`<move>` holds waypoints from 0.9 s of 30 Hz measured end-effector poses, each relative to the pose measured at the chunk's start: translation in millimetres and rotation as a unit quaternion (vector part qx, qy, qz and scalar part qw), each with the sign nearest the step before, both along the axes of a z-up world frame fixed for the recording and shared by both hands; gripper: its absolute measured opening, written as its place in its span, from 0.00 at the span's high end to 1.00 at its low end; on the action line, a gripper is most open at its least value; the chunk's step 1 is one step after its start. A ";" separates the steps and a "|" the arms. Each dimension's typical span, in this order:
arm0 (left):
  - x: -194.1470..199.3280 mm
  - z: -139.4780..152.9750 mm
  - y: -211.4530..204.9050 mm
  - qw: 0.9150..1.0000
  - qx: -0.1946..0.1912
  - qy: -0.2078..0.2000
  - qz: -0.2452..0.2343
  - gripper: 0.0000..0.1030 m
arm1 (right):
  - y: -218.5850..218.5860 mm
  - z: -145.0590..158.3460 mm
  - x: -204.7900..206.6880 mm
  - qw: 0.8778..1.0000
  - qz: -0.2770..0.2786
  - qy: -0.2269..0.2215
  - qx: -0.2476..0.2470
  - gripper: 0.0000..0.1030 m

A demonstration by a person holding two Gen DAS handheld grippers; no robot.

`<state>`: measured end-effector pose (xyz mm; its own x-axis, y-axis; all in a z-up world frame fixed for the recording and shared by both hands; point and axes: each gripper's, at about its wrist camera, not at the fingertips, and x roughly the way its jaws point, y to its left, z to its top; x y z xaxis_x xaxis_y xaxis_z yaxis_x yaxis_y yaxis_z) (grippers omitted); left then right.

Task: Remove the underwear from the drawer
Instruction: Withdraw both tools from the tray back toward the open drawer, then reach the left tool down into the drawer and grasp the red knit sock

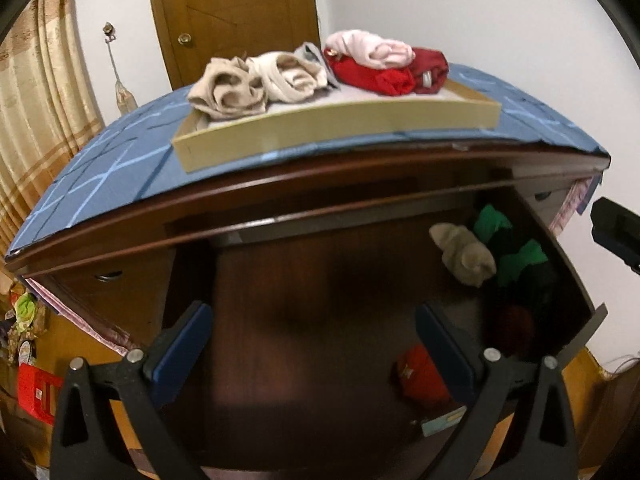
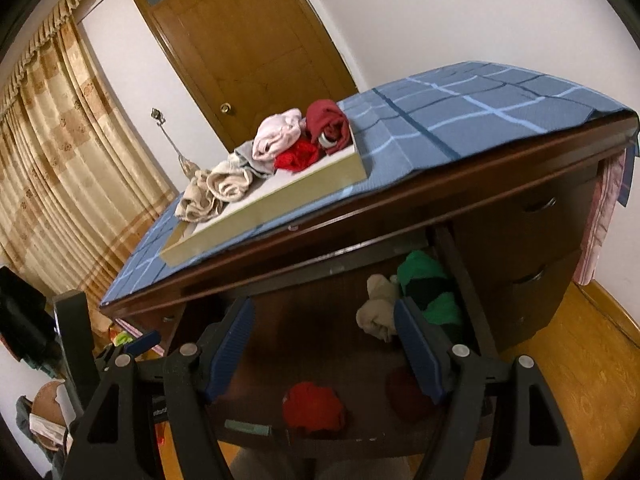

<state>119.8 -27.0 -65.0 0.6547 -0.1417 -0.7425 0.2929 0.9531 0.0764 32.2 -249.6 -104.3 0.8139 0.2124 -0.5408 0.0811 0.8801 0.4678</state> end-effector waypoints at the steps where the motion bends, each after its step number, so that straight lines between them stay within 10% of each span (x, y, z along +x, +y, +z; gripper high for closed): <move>1: 1.3 -2.6 0.2 1.000 0.000 0.010 -0.002 0.00 | 0.7 -1.6 -0.3 1.000 0.001 0.002 -0.001 0.28; 18: 14.5 -49.9 -42.8 0.984 0.019 0.169 -0.054 0.01 | -11.4 -29.2 6.4 0.999 0.000 0.032 0.007 0.28; 27: 29.7 -68.3 -62.5 0.958 -0.010 0.278 -0.067 0.13 | -25.8 -35.8 9.3 0.999 -0.011 0.034 0.025 0.28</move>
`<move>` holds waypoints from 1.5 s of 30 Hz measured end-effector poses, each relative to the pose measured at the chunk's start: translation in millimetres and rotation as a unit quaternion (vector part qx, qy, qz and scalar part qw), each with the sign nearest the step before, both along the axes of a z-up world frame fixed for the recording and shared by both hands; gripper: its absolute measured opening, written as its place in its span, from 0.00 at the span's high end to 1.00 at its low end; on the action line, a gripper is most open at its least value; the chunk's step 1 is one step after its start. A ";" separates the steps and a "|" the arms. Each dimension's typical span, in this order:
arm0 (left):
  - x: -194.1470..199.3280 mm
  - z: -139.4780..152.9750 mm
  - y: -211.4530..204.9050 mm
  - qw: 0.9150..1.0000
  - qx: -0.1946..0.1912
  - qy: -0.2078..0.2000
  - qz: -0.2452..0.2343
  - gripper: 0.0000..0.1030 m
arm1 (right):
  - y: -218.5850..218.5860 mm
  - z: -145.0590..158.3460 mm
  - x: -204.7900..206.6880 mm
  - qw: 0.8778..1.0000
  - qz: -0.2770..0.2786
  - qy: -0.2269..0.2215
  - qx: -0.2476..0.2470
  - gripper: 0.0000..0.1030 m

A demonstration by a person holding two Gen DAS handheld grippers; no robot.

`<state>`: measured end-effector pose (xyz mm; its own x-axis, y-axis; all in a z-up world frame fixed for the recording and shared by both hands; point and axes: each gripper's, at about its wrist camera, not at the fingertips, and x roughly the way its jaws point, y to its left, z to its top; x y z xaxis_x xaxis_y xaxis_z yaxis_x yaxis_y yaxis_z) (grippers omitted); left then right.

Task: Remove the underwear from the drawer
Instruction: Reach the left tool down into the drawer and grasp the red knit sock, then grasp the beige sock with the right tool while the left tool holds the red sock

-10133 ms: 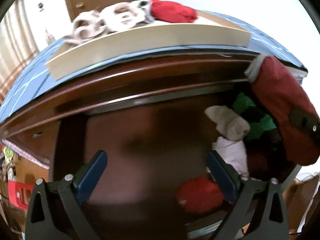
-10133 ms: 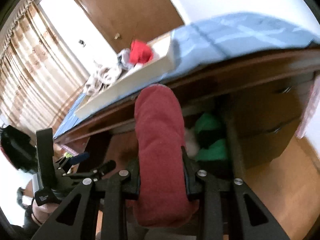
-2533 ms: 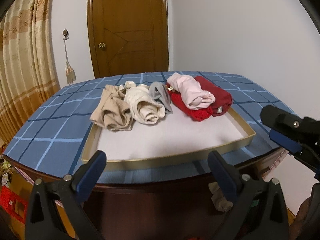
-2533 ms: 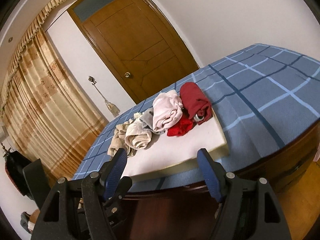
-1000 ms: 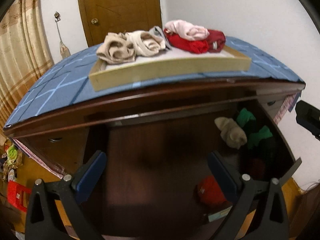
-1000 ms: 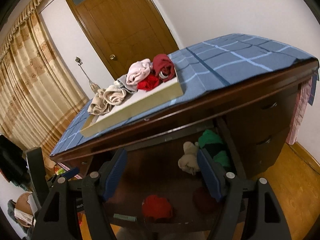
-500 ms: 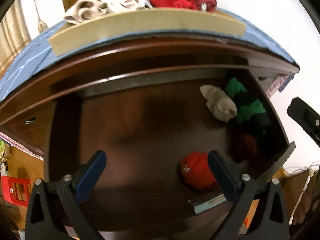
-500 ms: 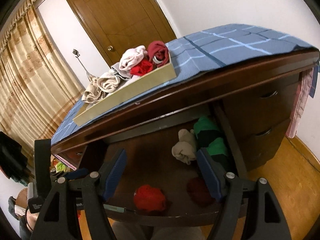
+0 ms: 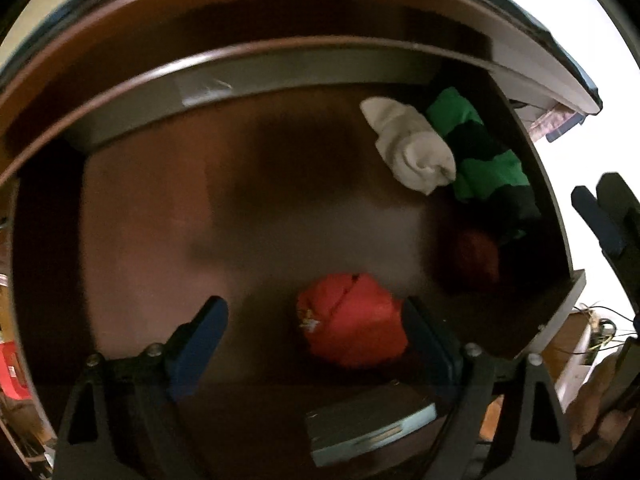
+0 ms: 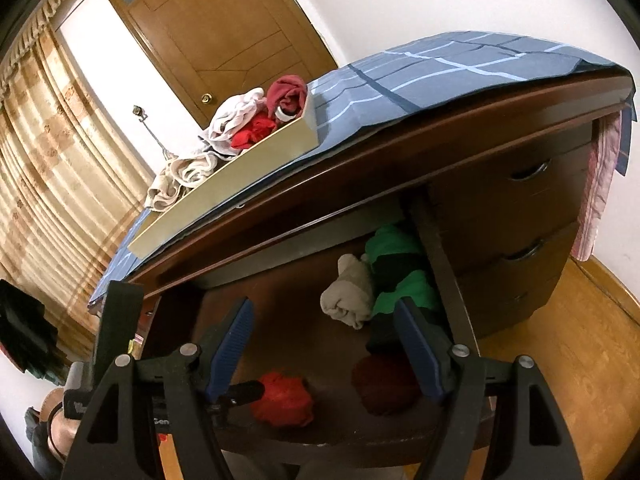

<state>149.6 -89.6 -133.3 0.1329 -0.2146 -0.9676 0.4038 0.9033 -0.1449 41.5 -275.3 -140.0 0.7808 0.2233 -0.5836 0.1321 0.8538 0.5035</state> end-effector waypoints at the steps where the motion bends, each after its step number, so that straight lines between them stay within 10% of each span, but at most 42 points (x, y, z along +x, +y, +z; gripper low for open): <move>1: 0.9 -0.7 -2.1 1.000 0.000 0.007 -0.004 0.13 | -0.7 -0.7 0.3 1.000 0.000 0.001 0.002 0.28; 21: 11.6 -34.2 -25.6 0.988 0.022 0.141 -0.058 0.31 | -10.1 -6.5 7.5 1.000 -0.001 0.009 0.022 0.28; 30: 9.6 -16.6 5.3 0.995 -0.045 0.081 -0.040 0.63 | -11.8 -15.1 18.8 0.999 0.000 0.033 0.027 0.28; 45: -11.6 62.9 78.3 0.987 -0.097 -0.129 0.021 0.65 | 22.7 -23.2 87.4 0.992 0.072 0.104 -0.009 0.44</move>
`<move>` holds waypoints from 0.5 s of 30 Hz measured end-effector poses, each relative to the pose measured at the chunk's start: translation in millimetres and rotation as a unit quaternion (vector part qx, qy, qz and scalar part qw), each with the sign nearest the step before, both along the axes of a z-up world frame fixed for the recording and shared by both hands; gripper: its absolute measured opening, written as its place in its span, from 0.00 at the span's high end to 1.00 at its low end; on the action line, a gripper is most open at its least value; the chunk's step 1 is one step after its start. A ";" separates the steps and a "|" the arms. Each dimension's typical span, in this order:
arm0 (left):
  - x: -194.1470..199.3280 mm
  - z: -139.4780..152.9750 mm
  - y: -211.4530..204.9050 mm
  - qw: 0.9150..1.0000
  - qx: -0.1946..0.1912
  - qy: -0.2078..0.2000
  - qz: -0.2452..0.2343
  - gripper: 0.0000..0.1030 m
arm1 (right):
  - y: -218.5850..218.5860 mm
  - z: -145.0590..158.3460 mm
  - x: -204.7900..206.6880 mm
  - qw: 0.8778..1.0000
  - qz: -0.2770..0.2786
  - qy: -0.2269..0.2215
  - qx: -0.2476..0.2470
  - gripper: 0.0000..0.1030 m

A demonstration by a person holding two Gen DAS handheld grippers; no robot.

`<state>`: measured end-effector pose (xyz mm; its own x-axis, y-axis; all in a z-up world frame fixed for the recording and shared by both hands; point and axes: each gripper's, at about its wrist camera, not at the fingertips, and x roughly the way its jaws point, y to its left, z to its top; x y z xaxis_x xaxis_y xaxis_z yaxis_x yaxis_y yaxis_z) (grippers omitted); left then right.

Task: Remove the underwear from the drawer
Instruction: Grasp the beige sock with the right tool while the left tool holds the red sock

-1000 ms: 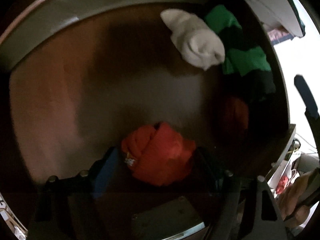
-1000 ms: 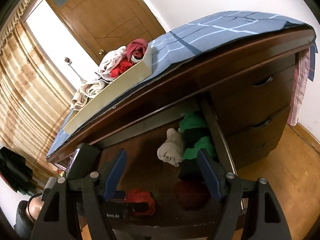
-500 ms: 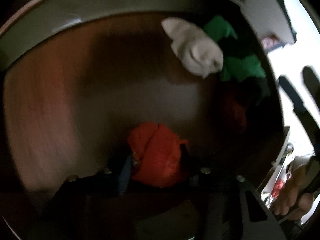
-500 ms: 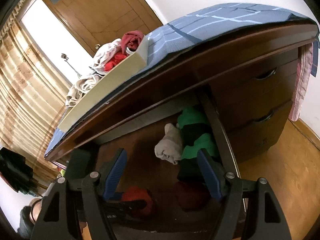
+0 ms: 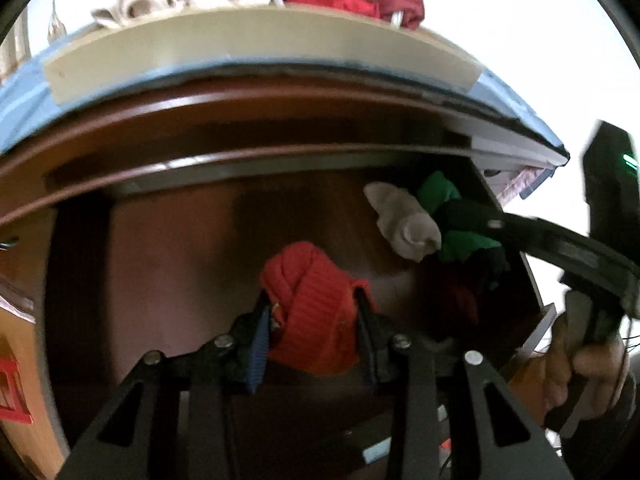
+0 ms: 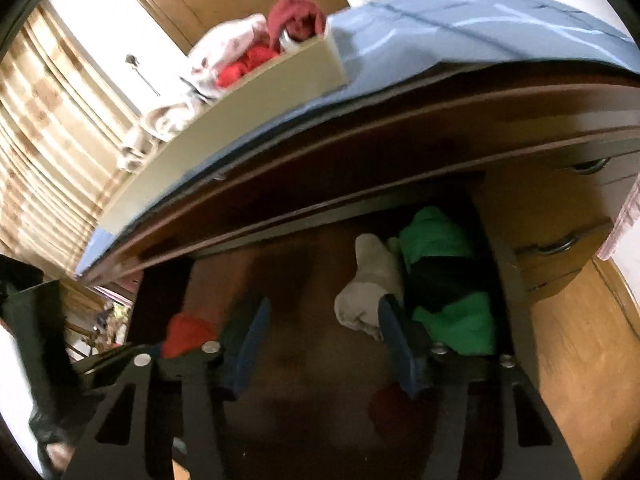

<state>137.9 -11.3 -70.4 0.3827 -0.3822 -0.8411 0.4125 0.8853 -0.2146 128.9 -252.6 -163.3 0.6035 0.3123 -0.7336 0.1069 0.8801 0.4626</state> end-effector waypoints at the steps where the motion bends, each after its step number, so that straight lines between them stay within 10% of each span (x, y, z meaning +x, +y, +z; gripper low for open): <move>1: 1.9 3.0 4.2 1.000 0.000 -0.008 0.001 0.65 | 1.0 -2.8 4.7 1.000 0.001 0.009 -0.003 0.44; 15: 3.2 14.5 6.2 0.998 -0.005 -0.066 0.018 0.65 | 26.1 -41.4 57.7 0.985 0.032 0.144 -0.094 0.44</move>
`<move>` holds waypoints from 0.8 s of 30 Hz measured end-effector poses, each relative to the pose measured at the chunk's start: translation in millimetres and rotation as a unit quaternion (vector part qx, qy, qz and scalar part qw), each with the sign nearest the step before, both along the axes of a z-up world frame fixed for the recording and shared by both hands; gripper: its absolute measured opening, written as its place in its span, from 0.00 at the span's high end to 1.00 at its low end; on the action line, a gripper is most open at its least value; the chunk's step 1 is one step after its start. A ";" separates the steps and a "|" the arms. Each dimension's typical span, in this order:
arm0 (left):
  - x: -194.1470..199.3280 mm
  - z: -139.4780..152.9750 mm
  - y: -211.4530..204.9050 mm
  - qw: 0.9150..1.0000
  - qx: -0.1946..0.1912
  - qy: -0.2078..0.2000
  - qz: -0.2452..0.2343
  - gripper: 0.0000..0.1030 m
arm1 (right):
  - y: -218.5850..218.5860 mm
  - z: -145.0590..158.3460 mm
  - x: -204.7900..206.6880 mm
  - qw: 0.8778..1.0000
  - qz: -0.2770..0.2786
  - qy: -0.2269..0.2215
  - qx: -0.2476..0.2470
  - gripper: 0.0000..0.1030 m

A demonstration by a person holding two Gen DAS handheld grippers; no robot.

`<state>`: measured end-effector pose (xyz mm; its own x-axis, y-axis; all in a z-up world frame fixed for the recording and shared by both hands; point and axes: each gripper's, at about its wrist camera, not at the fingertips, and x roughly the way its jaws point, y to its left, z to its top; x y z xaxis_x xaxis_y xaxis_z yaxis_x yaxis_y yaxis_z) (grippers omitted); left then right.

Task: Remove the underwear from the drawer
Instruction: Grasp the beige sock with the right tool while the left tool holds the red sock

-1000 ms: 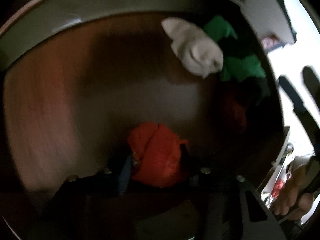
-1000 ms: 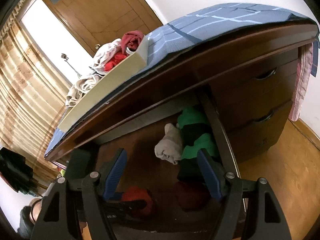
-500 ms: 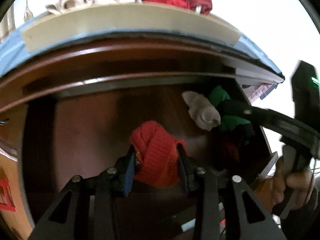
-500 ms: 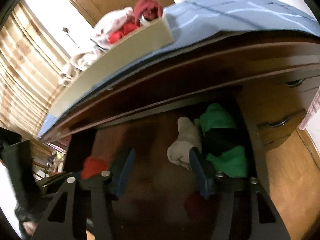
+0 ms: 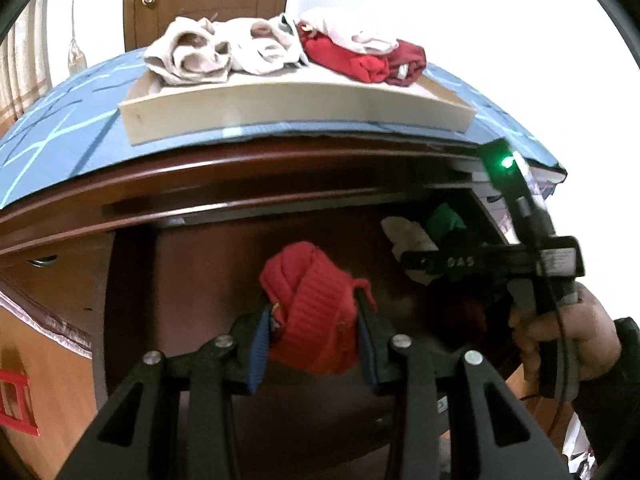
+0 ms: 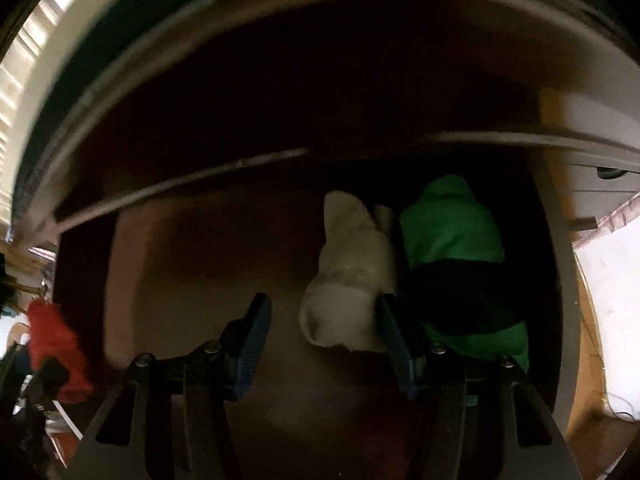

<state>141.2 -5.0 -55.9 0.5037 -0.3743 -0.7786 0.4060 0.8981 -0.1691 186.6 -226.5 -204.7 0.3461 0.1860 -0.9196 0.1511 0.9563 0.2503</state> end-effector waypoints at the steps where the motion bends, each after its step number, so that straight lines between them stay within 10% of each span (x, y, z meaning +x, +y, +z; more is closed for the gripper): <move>1: -0.9 1.2 2.9 1.000 0.000 -0.002 0.001 0.65 | 2.5 -2.3 2.1 1.000 0.007 0.010 -0.010 0.44; 15: 1.6 3.4 23.2 1.000 -0.014 -0.001 0.020 0.65 | 2.7 -16.6 5.3 0.999 0.015 0.051 -0.011 0.44; 24: -0.4 5.0 25.1 1.000 -0.016 -0.002 0.025 0.65 | -5.1 -15.4 6.8 0.999 0.043 0.032 0.010 0.67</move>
<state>140.8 20.1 -50.9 0.5253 -0.3742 -0.7642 0.3621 0.9111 -0.1972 193.4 -231.6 -220.0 0.2696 0.2315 -0.9347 0.0848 0.9612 0.2625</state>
